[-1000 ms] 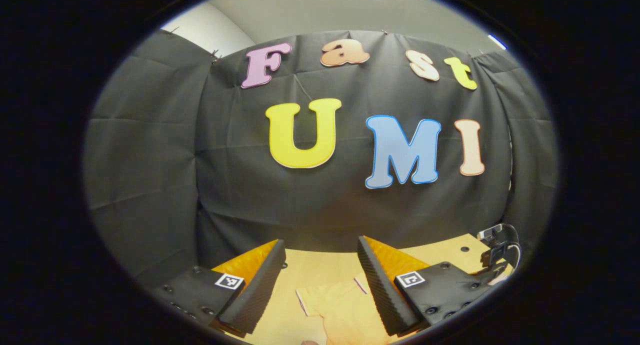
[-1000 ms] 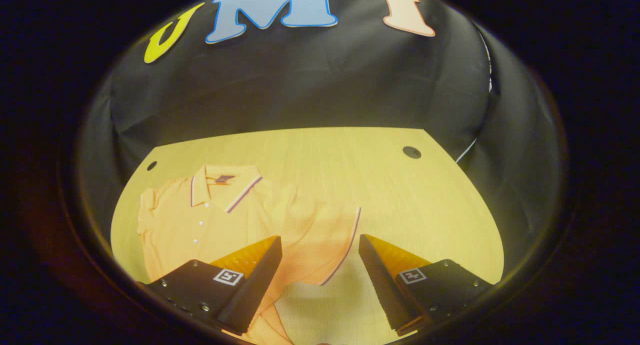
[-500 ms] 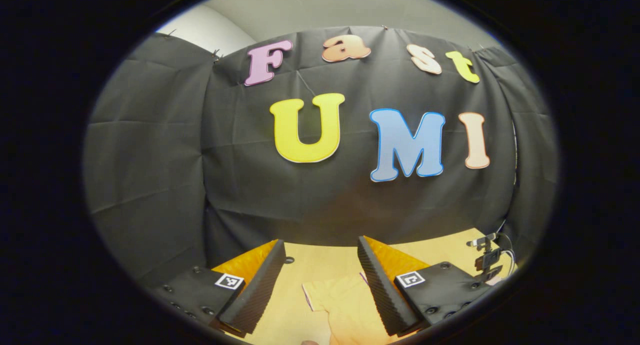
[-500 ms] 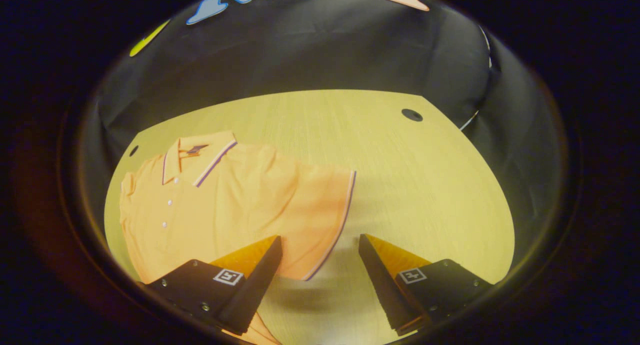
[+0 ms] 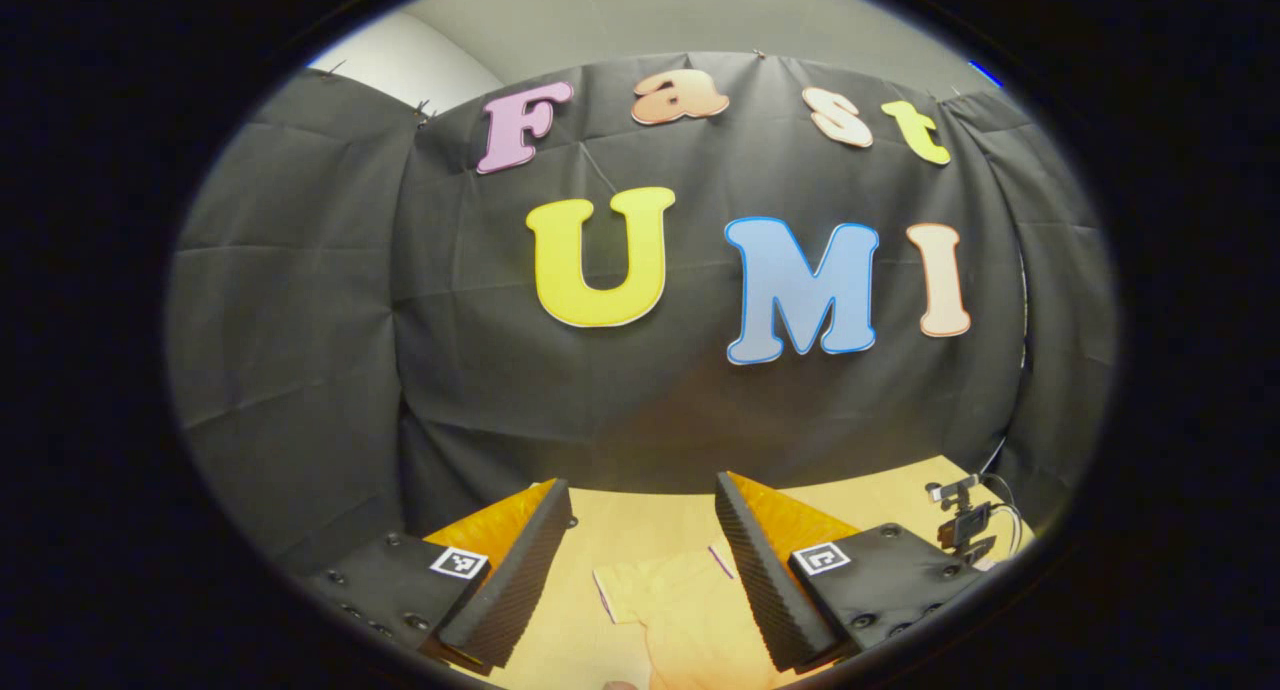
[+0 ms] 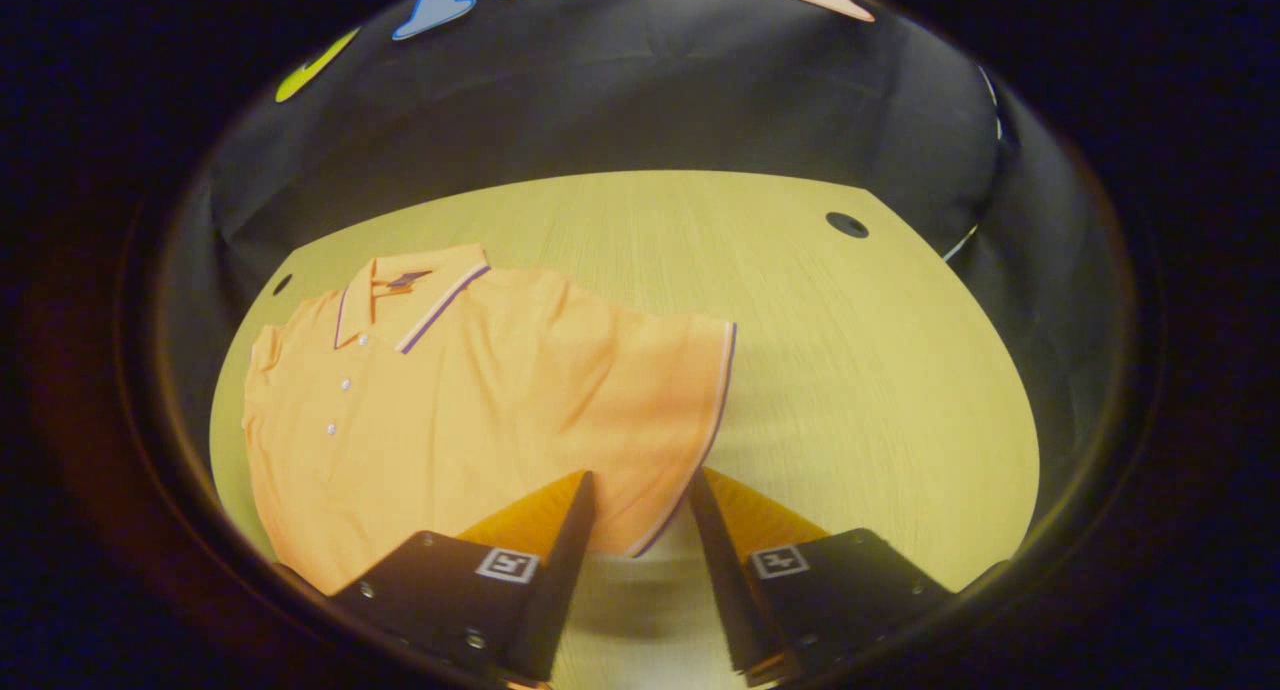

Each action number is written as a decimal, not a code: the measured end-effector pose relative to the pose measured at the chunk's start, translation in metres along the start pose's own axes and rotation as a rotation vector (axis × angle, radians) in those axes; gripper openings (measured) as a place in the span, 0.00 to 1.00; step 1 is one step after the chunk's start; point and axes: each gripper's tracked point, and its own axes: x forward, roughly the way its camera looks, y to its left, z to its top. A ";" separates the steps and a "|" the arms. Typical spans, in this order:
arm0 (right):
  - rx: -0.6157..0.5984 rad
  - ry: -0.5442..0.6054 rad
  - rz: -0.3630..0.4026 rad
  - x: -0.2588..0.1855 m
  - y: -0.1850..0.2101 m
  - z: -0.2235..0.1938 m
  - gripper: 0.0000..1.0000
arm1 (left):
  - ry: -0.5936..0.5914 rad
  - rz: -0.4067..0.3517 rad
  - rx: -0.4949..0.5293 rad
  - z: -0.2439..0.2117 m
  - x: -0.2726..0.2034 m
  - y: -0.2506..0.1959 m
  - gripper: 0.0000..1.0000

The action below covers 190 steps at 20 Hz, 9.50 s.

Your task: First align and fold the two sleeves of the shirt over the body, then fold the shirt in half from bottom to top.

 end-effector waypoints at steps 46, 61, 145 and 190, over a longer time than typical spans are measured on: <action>-0.347 -0.045 0.250 -0.027 0.223 0.044 0.45 | 0.012 0.059 0.004 -0.018 -0.040 0.040 0.95; -0.043 -0.346 0.283 -0.174 0.159 0.125 0.50 | 0.213 -0.069 -0.041 -0.142 0.078 0.028 0.95; 0.154 -0.226 0.085 -0.229 0.029 -0.019 0.50 | 0.577 -0.402 0.129 -0.302 0.104 -0.120 0.62; -0.326 0.559 0.072 -0.159 0.078 -0.240 0.88 | 1.041 -0.267 0.157 -0.445 -0.140 -0.008 0.94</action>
